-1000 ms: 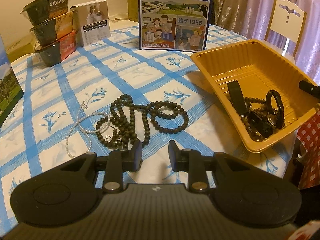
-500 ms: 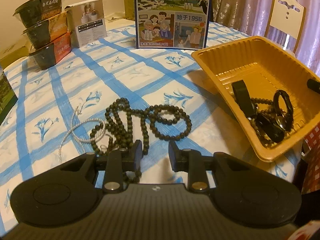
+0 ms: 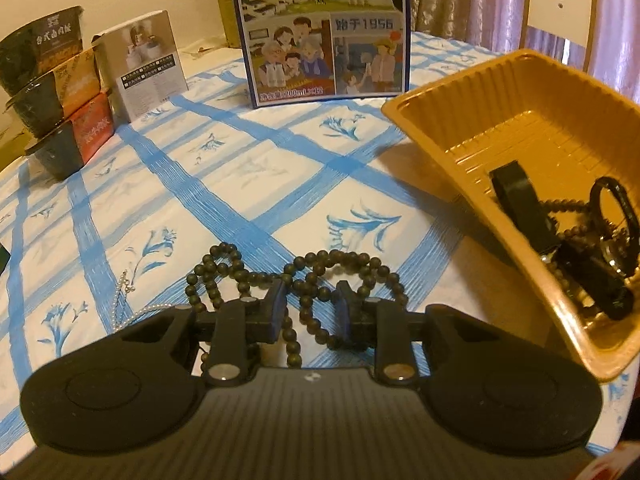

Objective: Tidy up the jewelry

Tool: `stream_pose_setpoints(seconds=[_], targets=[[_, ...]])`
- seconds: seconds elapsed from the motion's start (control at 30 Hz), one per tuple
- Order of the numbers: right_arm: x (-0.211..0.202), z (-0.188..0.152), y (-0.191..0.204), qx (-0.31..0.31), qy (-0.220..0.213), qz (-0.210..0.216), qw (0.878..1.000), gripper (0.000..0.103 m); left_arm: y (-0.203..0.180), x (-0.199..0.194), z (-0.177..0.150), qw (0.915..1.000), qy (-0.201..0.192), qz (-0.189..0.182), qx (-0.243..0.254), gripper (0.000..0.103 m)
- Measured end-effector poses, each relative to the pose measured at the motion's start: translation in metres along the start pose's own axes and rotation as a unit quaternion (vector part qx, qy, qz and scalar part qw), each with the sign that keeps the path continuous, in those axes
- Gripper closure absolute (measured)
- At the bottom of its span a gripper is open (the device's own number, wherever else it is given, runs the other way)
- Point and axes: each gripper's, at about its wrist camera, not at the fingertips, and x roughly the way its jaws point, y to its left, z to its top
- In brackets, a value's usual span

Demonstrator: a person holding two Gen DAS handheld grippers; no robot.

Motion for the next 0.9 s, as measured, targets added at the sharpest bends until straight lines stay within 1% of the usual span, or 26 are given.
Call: stream_pose_setpoints(seconds=[0.07, 0.1, 0.17, 0.3, 0.4, 0.57, 0.73, 0.83, 0.9], targets=[[0.000, 0.000, 0.000, 0.000, 0.000, 0.000, 1.000, 0.096, 0.000, 0.002, -0.001, 1.0000, 0.000, 0.000, 0.001, 0.087], [0.000, 0.000, 0.000, 0.001, 0.000, 0.000, 1.000, 0.096, 0.000, 0.002, -0.001, 1.0000, -0.001, 0.001, 0.003, 0.092], [0.000, 0.000, 0.001, 0.001, 0.000, 0.000, 1.000, 0.096, 0.000, 0.003, -0.002, 1.0000, 0.003, -0.001, 0.004, 0.097], [0.000, 0.000, 0.002, 0.001, 0.000, 0.000, 1.000, 0.096, 0.000, 0.000, -0.002, 1.0000, 0.000, -0.002, 0.001, 0.097], [0.000, 0.000, 0.002, 0.002, 0.001, 0.000, 1.000, 0.096, 0.000, -0.010, 0.000, 0.9999, -0.010, -0.005, -0.003, 0.097], [0.000, 0.000, 0.002, 0.002, 0.001, 0.000, 1.000, 0.096, -0.003, -0.041, 0.013, 0.9986, -0.048, -0.018, -0.007, 0.097], [0.000, 0.000, 0.002, 0.002, 0.001, 0.000, 1.000, 0.096, -0.012, -0.074, 0.029, 0.9954, -0.088, -0.036, -0.006, 0.097], [0.000, 0.000, 0.002, 0.002, 0.000, 0.000, 1.000, 0.096, -0.020, -0.092, 0.038, 0.9925, -0.109, -0.054, -0.005, 0.097], [0.000, 0.000, 0.002, 0.002, 0.001, -0.001, 1.000, 0.096, -0.027, -0.100, 0.045, 0.9901, -0.120, -0.073, -0.007, 0.097]])
